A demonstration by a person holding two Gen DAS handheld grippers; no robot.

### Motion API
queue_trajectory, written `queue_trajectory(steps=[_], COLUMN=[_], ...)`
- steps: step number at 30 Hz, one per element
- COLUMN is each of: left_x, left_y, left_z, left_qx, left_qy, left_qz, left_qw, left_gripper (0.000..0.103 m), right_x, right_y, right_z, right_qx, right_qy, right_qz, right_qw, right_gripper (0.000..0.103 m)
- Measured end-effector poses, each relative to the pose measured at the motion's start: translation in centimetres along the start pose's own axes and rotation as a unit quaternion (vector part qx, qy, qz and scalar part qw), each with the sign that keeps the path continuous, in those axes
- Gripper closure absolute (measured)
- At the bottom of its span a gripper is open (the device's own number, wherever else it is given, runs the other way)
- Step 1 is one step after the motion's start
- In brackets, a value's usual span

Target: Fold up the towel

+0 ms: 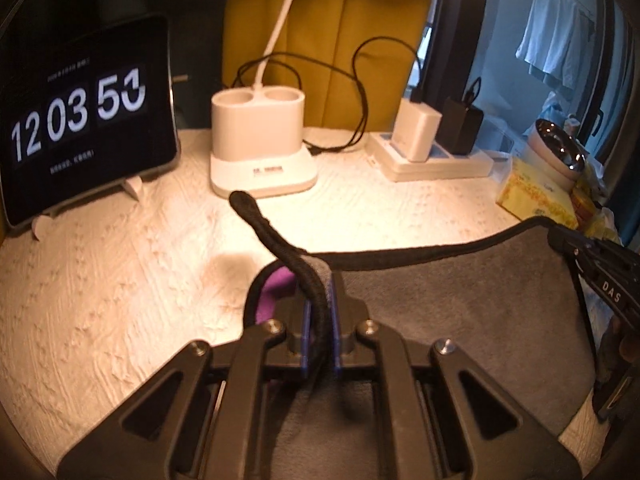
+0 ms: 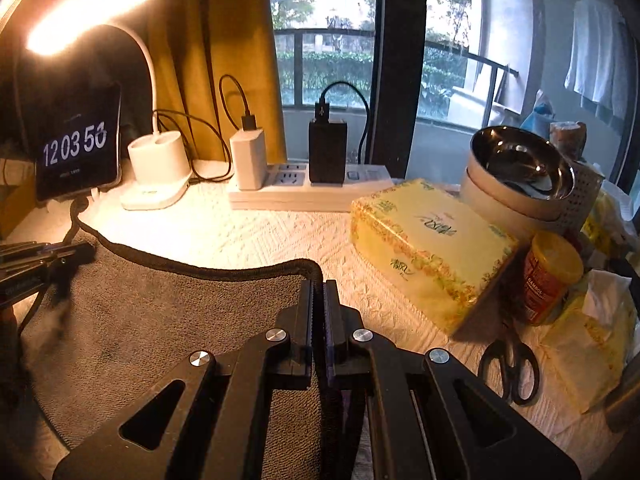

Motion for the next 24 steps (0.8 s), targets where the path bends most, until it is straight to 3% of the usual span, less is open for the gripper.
queue_trajectory(steps=[9, 19, 21, 24], left_x=[0.9, 0.6, 0.7, 0.6], left_y=[-0.2, -0.1, 0.0, 0.0], left_z=[1.7, 1.3, 0.8, 0.0], left_qx=[0.044, 0.042, 0.035, 0.028], left_qy=[-0.016, 0.0, 0.003, 0.002], left_qz=[-0.024, -0.013, -0.012, -0.009], left_qw=[0.9986, 0.999, 0.9993, 0.9996], left_gripper=[0.093, 0.083, 0.079, 0.054], right_x=[0.1, -0.3, -0.2, -0.4], right_y=[-0.1, -0.2, -0.3, -0.3], right_z=[1.3, 2.7, 3.0, 3.3], right_qx=[0.038, 0.076, 0.083, 0.09], right_qy=[-0.015, -0.026, -0.027, -0.028], right_qz=[-0.003, 0.007, 0.004, 0.007], right_qw=[0.999, 0.997, 0.996, 0.996], right_gripper=[0.098, 0.094, 0.09, 0.085])
Point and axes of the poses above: each gripper's, at about its wrist camera, not at the fingertips, and z roughly the way its jaws point, x to its left, y to its top, the point moved 4 cm from there along z, roughly the way its jaws point, and after that the axes turned 6 degrees about x, right-handed, at the moved point
